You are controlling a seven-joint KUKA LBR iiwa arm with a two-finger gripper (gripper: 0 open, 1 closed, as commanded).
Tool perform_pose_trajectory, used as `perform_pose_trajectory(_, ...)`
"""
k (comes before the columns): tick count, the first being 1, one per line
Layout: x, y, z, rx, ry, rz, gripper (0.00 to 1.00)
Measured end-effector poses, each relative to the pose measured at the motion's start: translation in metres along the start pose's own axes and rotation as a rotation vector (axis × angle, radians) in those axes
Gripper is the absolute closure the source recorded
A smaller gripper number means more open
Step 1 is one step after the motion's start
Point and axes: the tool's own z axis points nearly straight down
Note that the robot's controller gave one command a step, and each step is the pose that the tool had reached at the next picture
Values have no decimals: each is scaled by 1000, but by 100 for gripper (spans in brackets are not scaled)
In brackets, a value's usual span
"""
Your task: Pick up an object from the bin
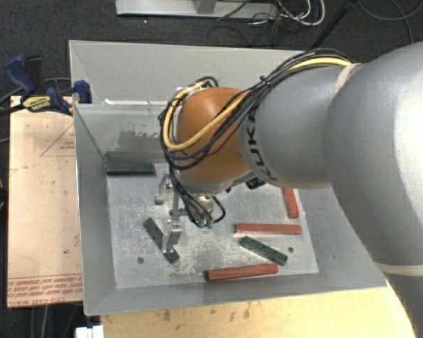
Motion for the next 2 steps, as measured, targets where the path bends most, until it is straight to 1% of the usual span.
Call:
perform_pose_trajectory(1, 8, -12, 41, 0, 0, 62, 0)
perform_pose_trajectory(2, 9, -5, 51, -7, -15, 100, 100)
